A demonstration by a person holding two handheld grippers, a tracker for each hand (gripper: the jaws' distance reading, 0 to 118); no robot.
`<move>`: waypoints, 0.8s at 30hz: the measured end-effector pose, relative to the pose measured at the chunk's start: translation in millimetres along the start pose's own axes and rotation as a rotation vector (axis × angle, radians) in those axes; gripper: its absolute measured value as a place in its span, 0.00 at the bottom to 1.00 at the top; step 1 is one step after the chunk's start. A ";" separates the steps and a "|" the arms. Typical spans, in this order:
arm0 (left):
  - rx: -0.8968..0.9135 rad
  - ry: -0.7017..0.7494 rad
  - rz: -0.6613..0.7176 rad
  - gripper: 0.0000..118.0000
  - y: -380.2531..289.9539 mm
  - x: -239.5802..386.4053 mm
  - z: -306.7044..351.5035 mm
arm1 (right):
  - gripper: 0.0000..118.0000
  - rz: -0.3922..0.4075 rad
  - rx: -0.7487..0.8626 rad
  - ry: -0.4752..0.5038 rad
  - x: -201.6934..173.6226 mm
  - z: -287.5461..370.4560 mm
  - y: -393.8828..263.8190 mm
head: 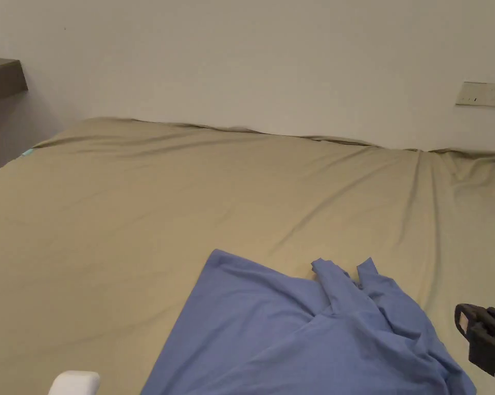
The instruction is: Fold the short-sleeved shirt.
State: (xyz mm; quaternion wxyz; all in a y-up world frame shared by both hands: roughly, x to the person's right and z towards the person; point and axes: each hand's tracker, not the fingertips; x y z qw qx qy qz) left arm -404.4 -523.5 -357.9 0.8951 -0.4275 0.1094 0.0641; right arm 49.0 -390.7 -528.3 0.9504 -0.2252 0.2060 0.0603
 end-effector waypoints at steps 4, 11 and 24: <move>-0.124 -0.023 -0.053 0.74 -8.0 16.6 -27.2 | 0.03 0.059 -0.127 0.013 22.1 -85.2 58.1; -0.049 -0.112 0.007 0.05 -8.2 15.1 -16.6 | 0.76 0.043 -0.551 0.184 47.3 -232.2 109.0; -0.067 -0.101 0.094 0.04 -11.7 12.2 -23.1 | 0.42 0.147 -0.858 0.110 25.3 -351.1 45.7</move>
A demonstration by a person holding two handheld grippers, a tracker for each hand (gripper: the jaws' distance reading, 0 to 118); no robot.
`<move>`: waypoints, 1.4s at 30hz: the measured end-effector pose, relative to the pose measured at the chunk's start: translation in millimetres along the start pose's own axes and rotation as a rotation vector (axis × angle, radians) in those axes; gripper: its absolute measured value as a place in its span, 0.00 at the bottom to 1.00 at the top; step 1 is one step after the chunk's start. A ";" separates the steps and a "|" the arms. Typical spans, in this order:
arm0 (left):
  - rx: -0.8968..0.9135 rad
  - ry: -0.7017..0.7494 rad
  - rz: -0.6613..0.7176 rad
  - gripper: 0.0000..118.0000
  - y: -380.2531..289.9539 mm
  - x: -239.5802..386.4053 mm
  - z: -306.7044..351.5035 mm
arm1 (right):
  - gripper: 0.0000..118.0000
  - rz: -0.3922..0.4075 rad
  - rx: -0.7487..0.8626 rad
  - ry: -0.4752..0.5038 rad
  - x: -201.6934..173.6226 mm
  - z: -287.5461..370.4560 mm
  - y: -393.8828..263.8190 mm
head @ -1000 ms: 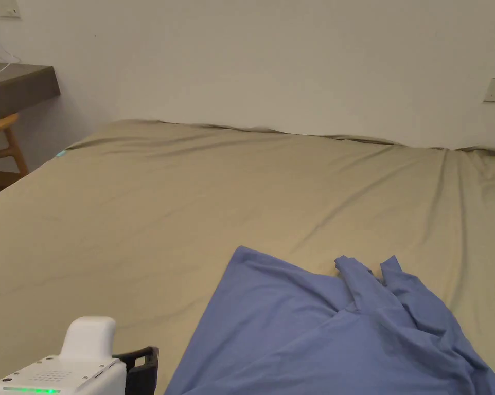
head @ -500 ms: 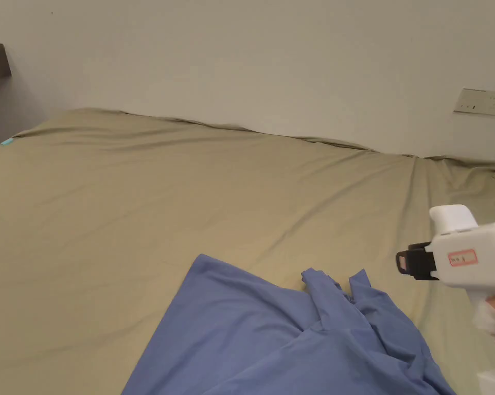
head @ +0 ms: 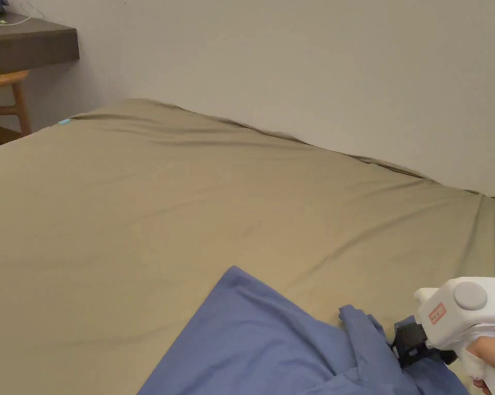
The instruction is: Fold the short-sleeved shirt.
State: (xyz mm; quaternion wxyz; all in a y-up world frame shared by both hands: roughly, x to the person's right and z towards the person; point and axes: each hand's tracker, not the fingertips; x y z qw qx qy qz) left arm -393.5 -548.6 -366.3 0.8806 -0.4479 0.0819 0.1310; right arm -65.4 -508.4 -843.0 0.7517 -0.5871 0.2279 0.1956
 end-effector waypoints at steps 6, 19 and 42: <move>0.026 -0.027 0.062 0.04 7.7 -1.8 10.4 | 0.05 -0.054 0.166 -0.021 3.2 44.1 -16.6; 0.407 -0.063 -0.072 0.04 162.3 2.0 106.6 | 0.05 -0.114 0.766 -0.032 19.9 264.6 -48.8; 0.742 0.034 -0.075 0.04 410.8 11.5 198.4 | 0.05 -0.260 1.051 -0.041 51.0 387.3 9.1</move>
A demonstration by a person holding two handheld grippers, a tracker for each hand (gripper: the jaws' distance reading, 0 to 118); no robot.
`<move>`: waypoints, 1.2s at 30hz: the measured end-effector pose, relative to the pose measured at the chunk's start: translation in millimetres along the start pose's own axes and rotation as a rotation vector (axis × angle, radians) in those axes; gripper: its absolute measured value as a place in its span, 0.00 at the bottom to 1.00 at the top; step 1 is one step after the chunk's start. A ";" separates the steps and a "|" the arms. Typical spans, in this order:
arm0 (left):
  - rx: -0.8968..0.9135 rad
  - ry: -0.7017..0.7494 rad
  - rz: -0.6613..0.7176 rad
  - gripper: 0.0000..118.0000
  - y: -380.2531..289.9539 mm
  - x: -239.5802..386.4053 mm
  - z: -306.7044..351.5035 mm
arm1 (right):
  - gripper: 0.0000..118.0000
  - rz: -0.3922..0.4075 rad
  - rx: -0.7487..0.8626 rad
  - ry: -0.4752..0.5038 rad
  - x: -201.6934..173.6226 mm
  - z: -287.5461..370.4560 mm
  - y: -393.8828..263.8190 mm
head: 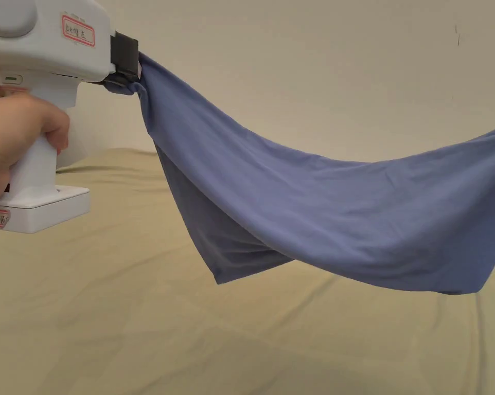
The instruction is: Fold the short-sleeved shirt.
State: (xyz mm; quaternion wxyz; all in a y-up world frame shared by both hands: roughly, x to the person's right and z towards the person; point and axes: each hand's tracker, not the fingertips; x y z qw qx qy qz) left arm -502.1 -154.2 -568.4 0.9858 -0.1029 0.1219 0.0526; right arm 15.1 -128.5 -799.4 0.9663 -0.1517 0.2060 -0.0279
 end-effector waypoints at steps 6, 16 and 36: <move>-0.037 -0.019 -0.048 0.04 -41.5 4.8 -9.2 | 0.05 0.010 -0.022 0.027 19.2 -18.9 -43.1; -0.371 -0.036 0.113 0.04 -216.5 -31.2 11.9 | 0.05 -0.160 -0.388 -0.055 51.6 -7.0 -217.9; -0.737 -0.007 0.361 0.84 -432.1 -65.7 155.6 | 0.83 -0.249 -0.520 -0.192 63.6 171.4 -414.2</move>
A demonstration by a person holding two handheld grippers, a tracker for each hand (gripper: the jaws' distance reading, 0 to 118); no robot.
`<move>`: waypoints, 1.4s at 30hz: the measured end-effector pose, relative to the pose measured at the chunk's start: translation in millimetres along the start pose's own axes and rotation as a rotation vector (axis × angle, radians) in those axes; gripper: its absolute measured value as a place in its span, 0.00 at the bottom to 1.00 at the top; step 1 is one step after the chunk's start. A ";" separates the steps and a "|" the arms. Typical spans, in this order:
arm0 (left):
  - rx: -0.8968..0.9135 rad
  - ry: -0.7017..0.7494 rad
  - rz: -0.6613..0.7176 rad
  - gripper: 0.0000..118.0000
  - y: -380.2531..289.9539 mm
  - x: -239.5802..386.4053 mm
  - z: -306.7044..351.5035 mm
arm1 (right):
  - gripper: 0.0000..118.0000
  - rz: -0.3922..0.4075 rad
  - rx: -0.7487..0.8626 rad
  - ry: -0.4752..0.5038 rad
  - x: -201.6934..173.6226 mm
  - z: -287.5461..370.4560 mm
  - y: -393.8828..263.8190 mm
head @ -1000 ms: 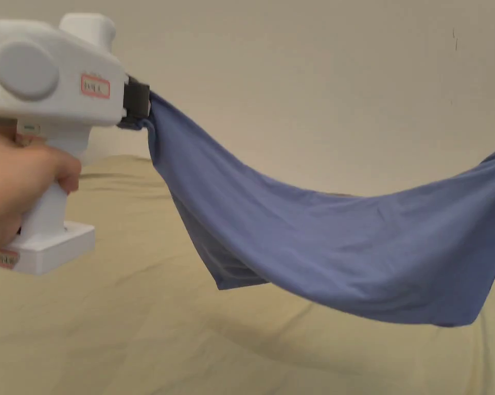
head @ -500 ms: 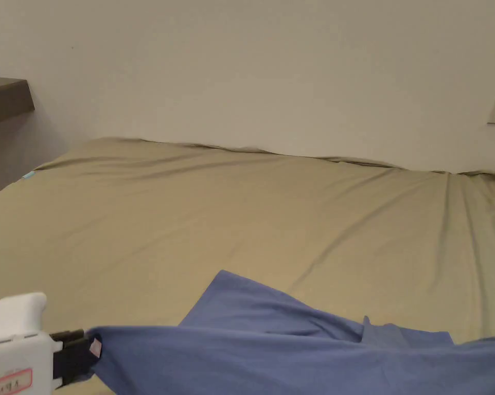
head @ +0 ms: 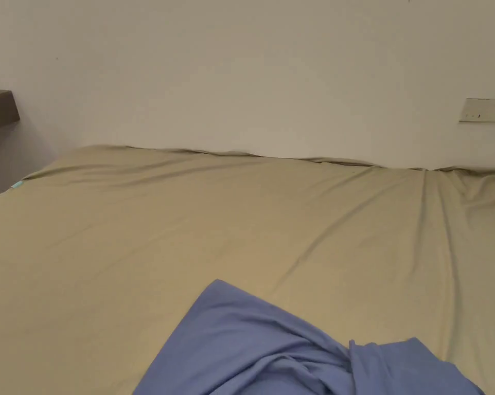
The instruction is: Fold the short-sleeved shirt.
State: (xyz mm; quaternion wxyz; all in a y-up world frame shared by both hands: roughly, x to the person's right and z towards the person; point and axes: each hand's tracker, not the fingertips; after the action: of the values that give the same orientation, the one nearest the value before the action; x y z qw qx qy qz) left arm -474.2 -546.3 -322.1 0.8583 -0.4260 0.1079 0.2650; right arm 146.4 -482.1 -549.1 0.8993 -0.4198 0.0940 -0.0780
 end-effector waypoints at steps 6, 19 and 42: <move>0.224 -0.007 -0.205 0.84 -38.2 52.8 64.1 | 0.84 -0.017 0.288 0.132 -30.4 86.8 -66.0; 0.296 -0.045 -0.446 0.00 121.4 162.8 -16.4 | 0.02 0.064 0.266 0.141 -48.0 46.9 -46.5; -0.125 0.119 -0.513 0.33 291.0 253.4 -292.3 | 0.98 0.104 0.012 0.035 28.4 -43.1 75.9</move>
State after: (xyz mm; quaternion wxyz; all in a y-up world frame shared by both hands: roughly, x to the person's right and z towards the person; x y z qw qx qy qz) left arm -409.4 -540.3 -801.9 0.8615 -0.5065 0.0300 0.0194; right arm 168.5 -472.1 -637.5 0.9030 -0.4074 0.1311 -0.0391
